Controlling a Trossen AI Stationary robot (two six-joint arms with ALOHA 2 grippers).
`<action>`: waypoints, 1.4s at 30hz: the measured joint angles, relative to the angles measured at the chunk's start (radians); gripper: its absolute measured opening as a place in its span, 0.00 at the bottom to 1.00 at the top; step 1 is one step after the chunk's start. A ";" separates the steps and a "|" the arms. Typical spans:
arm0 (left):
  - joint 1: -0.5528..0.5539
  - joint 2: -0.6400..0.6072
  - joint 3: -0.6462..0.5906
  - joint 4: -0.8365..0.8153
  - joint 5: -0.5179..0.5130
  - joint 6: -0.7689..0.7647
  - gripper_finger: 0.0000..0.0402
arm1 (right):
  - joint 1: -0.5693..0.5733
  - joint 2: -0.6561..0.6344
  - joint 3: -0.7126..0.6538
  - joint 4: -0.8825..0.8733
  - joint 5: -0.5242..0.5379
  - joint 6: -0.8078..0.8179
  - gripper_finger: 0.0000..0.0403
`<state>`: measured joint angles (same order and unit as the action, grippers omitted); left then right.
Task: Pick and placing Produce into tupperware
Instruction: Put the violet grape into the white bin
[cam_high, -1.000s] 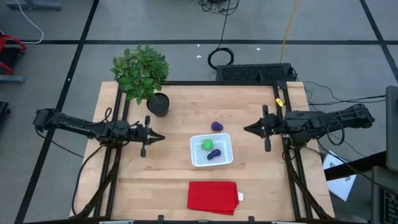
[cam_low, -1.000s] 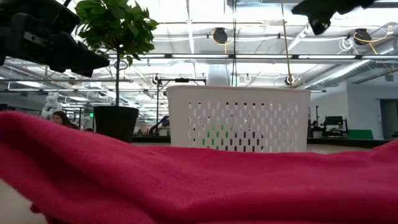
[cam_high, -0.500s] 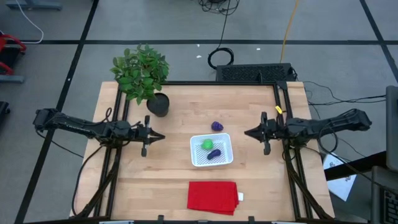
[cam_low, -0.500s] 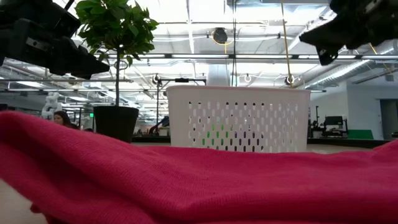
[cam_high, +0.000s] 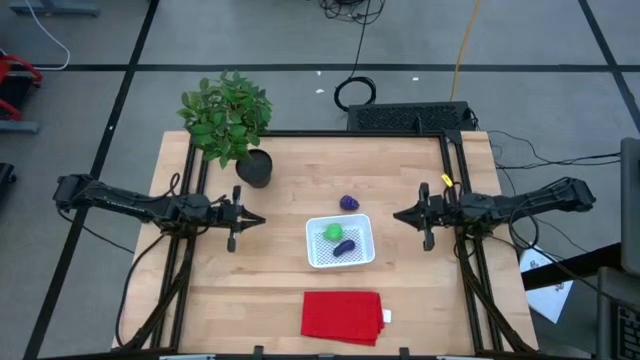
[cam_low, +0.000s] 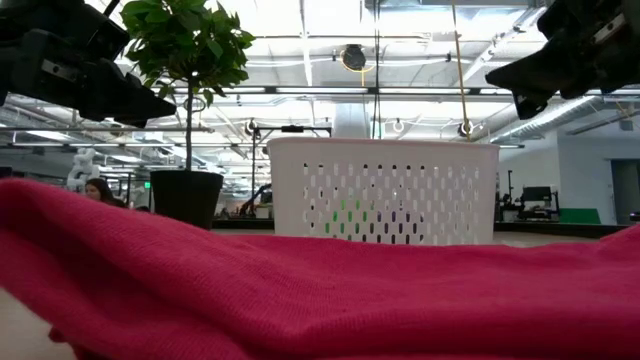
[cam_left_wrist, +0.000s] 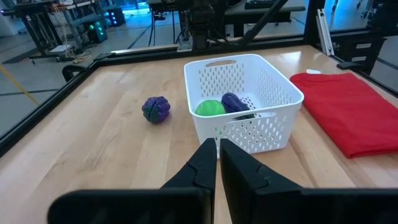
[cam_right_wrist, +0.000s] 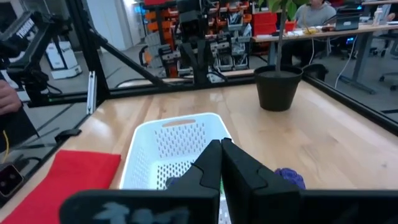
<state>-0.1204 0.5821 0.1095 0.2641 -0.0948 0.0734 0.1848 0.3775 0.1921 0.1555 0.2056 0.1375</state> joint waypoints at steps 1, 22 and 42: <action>0.000 0.000 0.000 0.000 0.000 0.000 0.06 | 0.000 0.000 -0.004 0.000 0.000 0.000 0.00; 0.000 0.000 0.000 0.034 -0.009 0.019 0.06 | 0.000 0.001 -0.043 -0.001 -0.053 -0.021 0.00; 0.001 0.000 0.000 0.023 -0.039 0.155 0.06 | -0.057 0.035 -0.026 -0.020 0.004 0.049 0.04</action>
<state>-0.1192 0.5821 0.1094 0.2874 -0.1337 0.2286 0.1274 0.4126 0.1657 0.1357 0.2096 0.1866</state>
